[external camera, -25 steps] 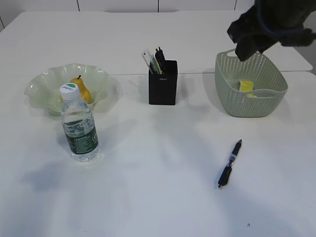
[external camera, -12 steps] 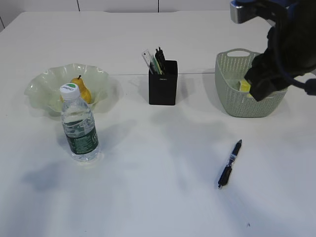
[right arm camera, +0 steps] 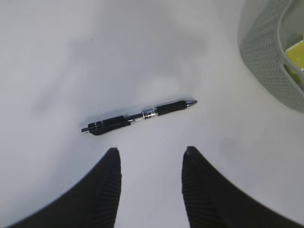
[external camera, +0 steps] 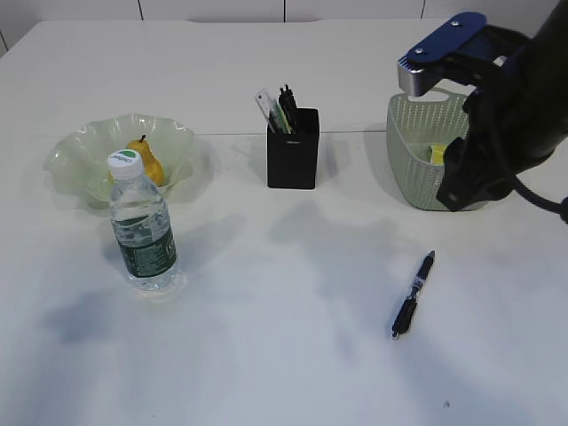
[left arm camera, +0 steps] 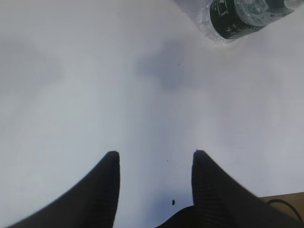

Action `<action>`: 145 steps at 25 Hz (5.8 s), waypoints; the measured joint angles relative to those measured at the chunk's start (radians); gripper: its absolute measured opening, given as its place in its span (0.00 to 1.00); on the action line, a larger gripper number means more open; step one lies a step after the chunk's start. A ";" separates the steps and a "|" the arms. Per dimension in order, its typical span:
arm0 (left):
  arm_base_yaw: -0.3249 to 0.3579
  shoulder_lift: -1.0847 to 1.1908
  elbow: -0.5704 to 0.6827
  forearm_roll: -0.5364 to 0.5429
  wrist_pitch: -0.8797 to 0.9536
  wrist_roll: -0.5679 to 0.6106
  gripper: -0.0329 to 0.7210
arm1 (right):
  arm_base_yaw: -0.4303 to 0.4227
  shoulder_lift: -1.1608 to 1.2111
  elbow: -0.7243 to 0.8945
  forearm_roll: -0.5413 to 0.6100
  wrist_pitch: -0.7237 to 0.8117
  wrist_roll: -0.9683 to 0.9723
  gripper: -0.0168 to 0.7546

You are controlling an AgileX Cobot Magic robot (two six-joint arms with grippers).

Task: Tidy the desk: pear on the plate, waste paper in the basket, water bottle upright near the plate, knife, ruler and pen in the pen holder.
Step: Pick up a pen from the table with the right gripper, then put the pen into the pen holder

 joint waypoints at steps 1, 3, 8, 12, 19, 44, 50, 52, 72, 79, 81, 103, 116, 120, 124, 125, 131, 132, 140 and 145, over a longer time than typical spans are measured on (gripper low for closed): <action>0.000 0.000 0.000 0.000 0.000 0.000 0.51 | 0.000 0.019 0.001 0.002 -0.016 -0.003 0.44; 0.000 0.000 0.000 0.000 0.000 0.000 0.51 | 0.000 0.054 0.001 0.009 -0.022 -0.007 0.44; 0.000 0.000 0.000 0.000 0.000 0.000 0.51 | 0.000 0.120 0.002 0.014 0.034 -0.028 0.44; 0.000 0.000 0.000 0.000 -0.002 0.000 0.51 | 0.000 0.146 0.002 0.029 0.060 -0.001 0.44; 0.000 0.000 0.000 0.000 -0.012 0.000 0.51 | 0.000 0.172 0.002 0.039 -0.004 0.044 0.44; 0.000 0.000 0.000 0.015 -0.070 0.000 0.51 | 0.000 0.332 0.002 0.097 -0.079 -1.396 0.44; 0.000 0.000 0.000 0.037 -0.074 0.000 0.51 | 0.000 0.368 0.002 0.097 -0.084 -1.472 0.44; 0.000 0.000 0.000 0.037 -0.074 0.000 0.51 | 0.000 0.408 0.002 0.085 -0.086 -1.481 0.44; 0.000 0.000 0.000 0.043 -0.107 0.000 0.51 | -0.011 0.489 0.002 -0.016 -0.183 -1.485 0.44; 0.000 0.000 0.000 0.045 -0.118 0.000 0.51 | -0.011 0.506 -0.002 -0.020 -0.191 -1.487 0.44; 0.000 0.000 0.000 0.045 -0.118 0.000 0.51 | -0.011 0.507 -0.004 -0.020 -0.191 -1.487 0.44; 0.000 0.000 0.000 0.045 -0.123 0.000 0.51 | -0.011 0.513 -0.010 -0.027 -0.165 -1.431 0.14; 0.000 0.000 0.000 0.045 -0.136 0.000 0.51 | -0.013 0.484 -0.014 0.166 -0.120 -1.381 0.14; 0.000 0.000 0.000 0.045 -0.140 0.000 0.51 | -0.013 0.418 -0.012 0.204 -0.118 -1.379 0.14; 0.000 0.000 0.000 0.045 -0.143 0.000 0.51 | -0.013 0.356 -0.012 0.270 -0.136 -1.379 0.14; 0.000 0.000 0.000 0.045 -0.143 0.000 0.51 | -0.013 0.342 -0.012 0.287 -0.148 -1.379 0.14; 0.000 0.000 0.000 0.047 -0.145 0.000 0.51 | -0.013 0.299 -0.008 0.448 -0.193 -1.379 0.14; 0.000 0.000 0.000 0.047 -0.145 0.000 0.51 | -0.013 0.296 -0.008 0.492 -0.200 -1.379 0.14; 0.000 0.000 0.000 0.047 -0.148 0.000 0.51 | -0.019 0.295 -0.008 0.752 -0.277 -1.379 0.14; 0.000 0.000 0.000 0.047 -0.150 0.000 0.51 | -0.066 0.295 -0.008 1.006 -0.406 -1.433 0.14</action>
